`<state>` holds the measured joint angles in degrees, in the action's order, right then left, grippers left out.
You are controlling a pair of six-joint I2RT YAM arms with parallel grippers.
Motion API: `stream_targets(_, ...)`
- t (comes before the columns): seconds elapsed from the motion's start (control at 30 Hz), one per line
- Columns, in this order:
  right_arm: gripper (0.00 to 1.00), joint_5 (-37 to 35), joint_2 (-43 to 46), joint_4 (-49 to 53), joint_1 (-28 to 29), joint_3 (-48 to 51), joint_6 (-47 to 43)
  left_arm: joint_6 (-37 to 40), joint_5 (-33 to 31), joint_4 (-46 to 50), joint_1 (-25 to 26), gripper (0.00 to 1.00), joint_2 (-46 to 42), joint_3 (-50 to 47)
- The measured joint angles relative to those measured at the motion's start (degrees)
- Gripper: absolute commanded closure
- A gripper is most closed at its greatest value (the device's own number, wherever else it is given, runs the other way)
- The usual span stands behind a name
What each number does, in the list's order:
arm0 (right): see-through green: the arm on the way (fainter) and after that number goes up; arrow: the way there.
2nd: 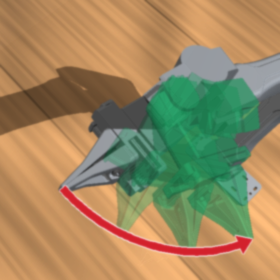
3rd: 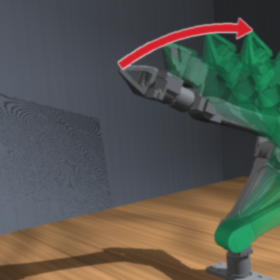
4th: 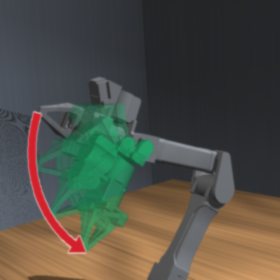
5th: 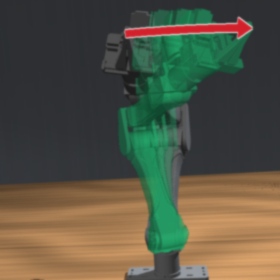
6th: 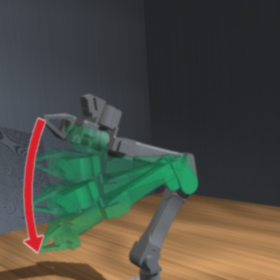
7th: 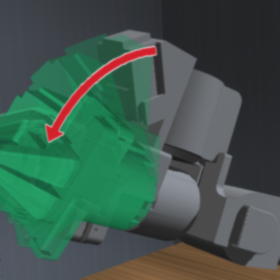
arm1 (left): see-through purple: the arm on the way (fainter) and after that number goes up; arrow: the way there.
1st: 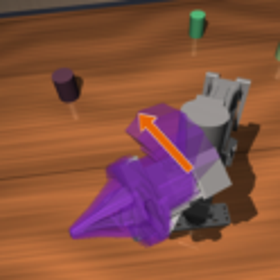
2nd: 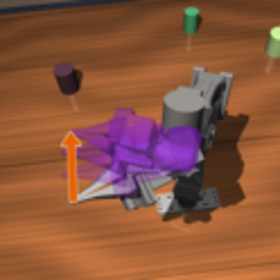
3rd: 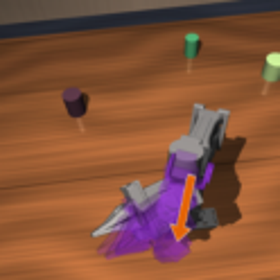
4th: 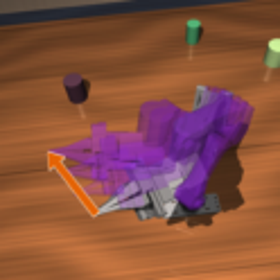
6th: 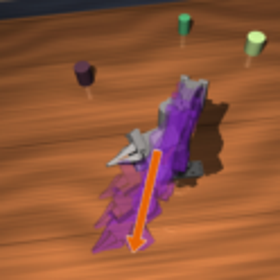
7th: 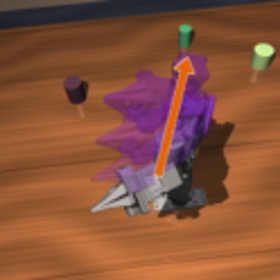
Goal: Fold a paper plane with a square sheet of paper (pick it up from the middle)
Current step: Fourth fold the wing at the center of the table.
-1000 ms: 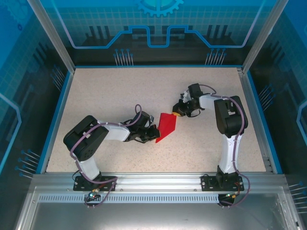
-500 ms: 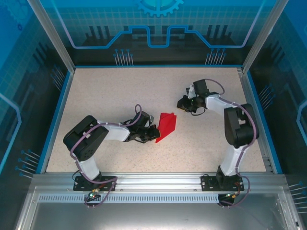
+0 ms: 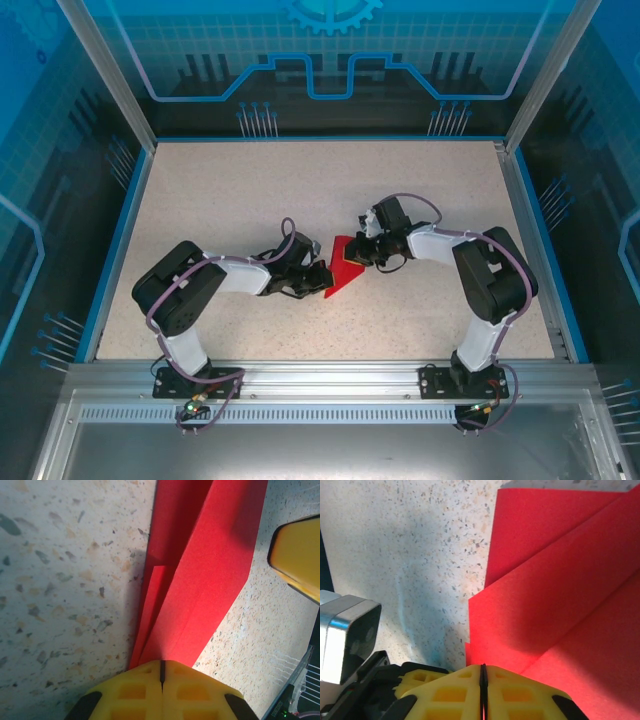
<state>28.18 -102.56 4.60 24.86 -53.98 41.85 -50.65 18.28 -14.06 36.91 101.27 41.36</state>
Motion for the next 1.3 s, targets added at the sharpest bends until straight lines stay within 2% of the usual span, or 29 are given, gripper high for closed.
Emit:
stream_targets(0.4,0.89,1.7,-2.7,-3.3,3.0,1.6,0.9,0.0,0.0,0.0,0.0,1.0,0.0,0.0)
stream_targets(0.63,0.88,0.3,-4.2,-2.8,3.3,2.1,0.5,0.0,0.1,0.0,0.0,1.0,0.0,0.0)
stream_targets(0.87,0.88,-0.5,-4.2,-1.0,3.1,0.9,0.2,0.0,0.1,0.0,0.0,1.0,0.0,0.0)
stream_targets(1.13,0.88,-1.8,-4.7,-0.1,-0.2,-1.6,0.1,0.0,0.1,0.0,0.0,1.0,0.0,0.0)
stream_targets(1.3,0.88,-1.3,-4.6,-0.1,1.5,-1.7,-0.3,0.0,0.2,0.0,0.0,1.0,0.0,0.0)
